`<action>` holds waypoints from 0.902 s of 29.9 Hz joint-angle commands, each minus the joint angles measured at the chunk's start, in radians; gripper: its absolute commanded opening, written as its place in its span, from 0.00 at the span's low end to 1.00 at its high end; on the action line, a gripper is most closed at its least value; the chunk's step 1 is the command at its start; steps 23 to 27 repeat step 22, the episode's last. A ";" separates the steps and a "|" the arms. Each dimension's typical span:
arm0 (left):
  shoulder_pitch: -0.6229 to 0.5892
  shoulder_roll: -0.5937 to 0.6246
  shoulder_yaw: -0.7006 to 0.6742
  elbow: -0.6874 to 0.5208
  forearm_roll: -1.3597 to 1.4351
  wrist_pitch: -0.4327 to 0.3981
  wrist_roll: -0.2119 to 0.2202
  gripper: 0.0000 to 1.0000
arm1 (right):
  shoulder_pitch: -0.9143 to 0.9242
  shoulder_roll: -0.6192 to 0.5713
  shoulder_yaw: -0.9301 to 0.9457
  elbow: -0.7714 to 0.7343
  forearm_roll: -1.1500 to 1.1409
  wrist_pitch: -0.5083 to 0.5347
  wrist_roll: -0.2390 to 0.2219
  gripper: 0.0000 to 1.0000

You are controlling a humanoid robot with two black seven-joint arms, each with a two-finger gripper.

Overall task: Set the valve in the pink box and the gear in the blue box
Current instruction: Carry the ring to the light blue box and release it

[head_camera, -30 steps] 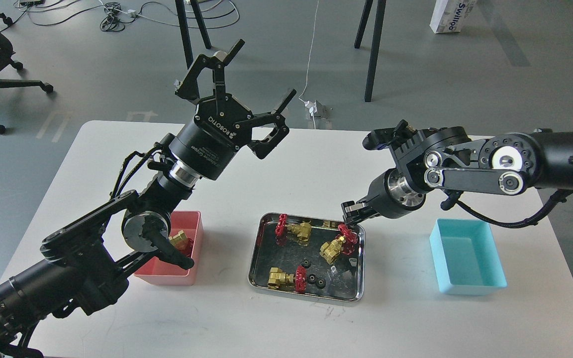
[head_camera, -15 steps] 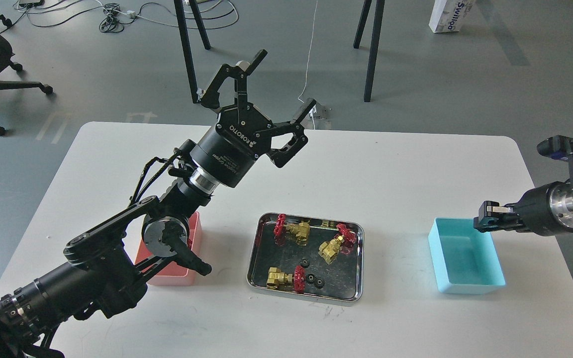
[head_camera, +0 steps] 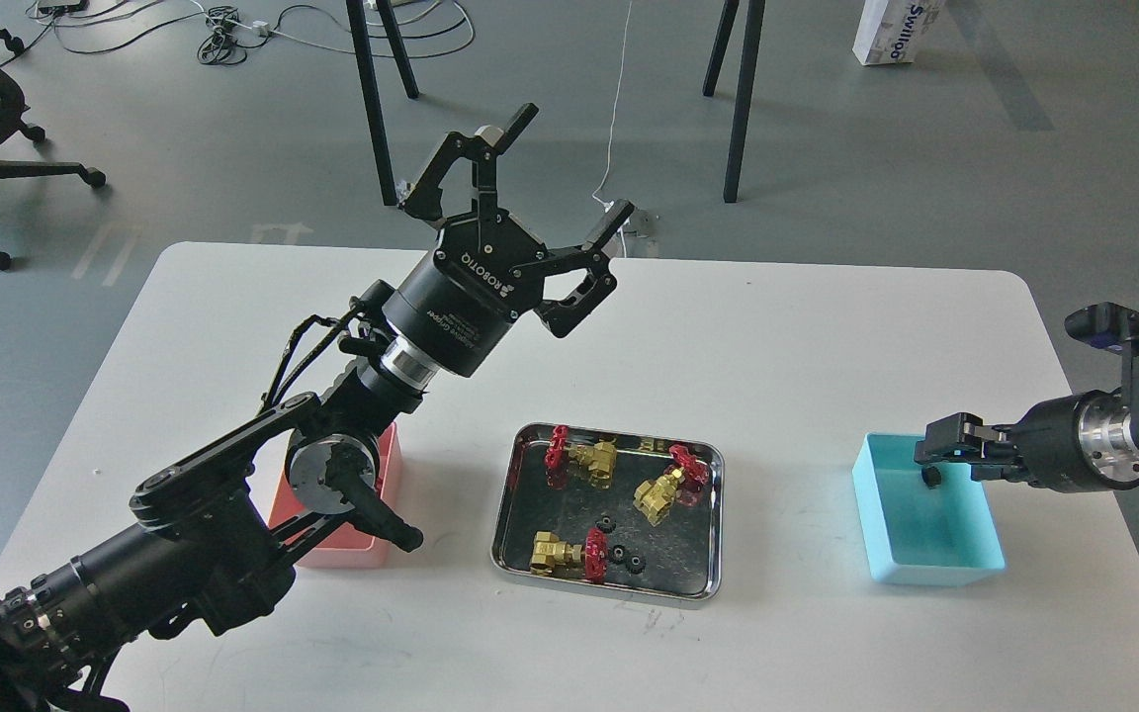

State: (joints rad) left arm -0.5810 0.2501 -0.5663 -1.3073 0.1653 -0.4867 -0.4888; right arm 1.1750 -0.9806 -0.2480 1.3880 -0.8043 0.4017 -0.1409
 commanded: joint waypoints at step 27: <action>-0.425 -0.041 -0.006 0.766 -0.148 -0.002 0.000 1.00 | -0.176 0.342 0.697 -0.530 1.093 0.087 0.423 0.99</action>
